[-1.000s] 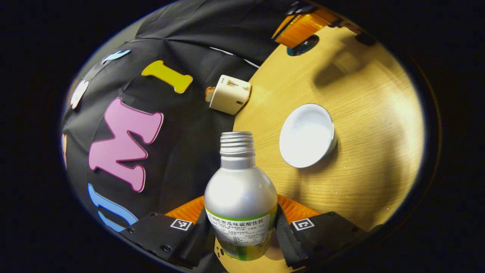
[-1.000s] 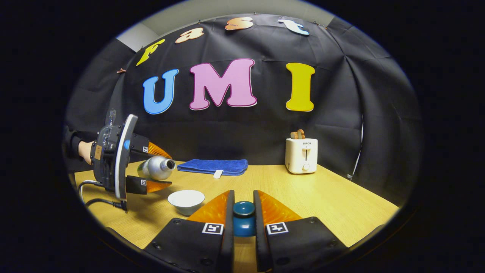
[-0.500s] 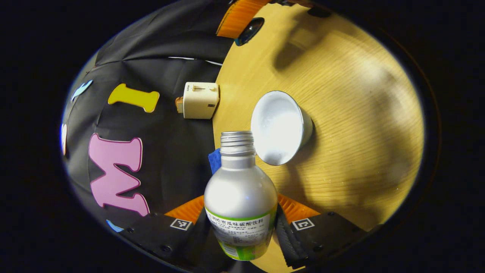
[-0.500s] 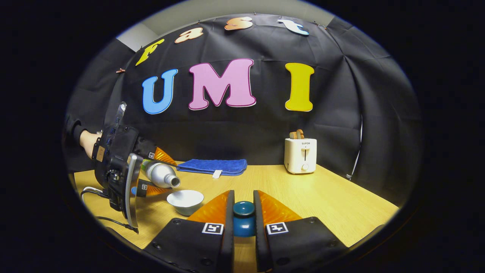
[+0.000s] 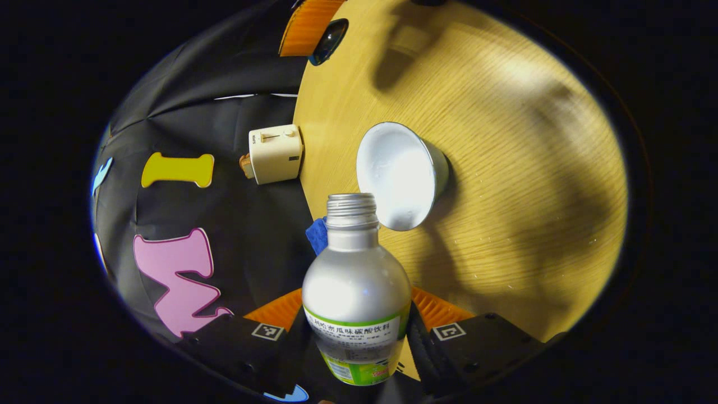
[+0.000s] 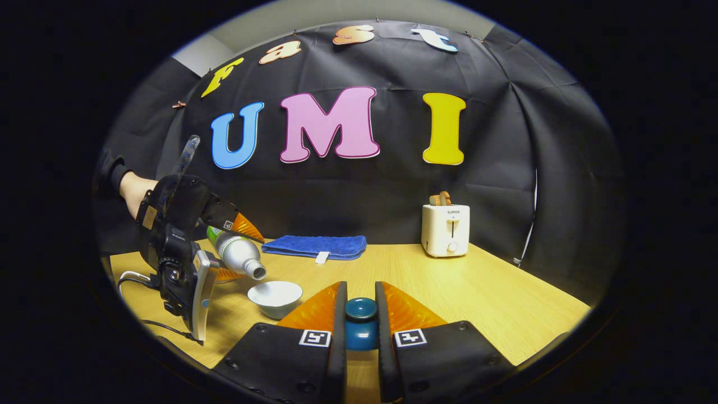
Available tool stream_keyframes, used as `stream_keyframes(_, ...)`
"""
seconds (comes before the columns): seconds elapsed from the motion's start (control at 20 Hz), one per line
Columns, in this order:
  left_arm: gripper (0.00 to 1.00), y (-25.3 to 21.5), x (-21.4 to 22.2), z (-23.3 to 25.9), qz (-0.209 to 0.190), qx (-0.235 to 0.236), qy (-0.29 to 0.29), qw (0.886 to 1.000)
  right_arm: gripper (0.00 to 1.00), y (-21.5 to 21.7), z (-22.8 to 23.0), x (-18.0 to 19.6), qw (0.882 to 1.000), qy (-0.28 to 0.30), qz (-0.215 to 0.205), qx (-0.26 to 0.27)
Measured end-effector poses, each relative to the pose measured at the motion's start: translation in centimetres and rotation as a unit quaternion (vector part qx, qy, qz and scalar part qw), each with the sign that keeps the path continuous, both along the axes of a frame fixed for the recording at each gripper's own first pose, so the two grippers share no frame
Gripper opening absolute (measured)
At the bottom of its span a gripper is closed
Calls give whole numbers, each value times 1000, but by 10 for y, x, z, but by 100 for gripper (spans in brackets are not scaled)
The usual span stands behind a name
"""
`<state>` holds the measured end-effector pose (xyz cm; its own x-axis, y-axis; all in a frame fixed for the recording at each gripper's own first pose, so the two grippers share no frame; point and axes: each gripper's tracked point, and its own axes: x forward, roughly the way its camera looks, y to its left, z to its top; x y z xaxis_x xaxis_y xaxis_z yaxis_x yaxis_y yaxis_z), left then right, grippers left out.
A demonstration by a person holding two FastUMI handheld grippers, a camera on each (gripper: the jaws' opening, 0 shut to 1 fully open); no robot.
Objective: Open the teacup lid with one hand, grasp the water bottle and pour water into the teacup with the other hand; after pouring, place the water bottle on the coaster and then close the teacup lid.
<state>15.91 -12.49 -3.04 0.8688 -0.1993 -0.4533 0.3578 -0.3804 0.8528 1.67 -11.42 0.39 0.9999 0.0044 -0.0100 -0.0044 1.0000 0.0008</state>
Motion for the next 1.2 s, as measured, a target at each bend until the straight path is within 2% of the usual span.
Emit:
stream_keyframes(0.35,82,0,3,5,-5,52,-6,999,27,0,0,0,1000,0,1,0)
stream_keyframes(0.85,82,10,10,5,1,91,-4,996,27,1,1,-1,1000,1,4,0)
stream_keyframes(1.2,82,12,12,11,-8,127,-6,992,27,2,1,-1,1000,1,5,0)
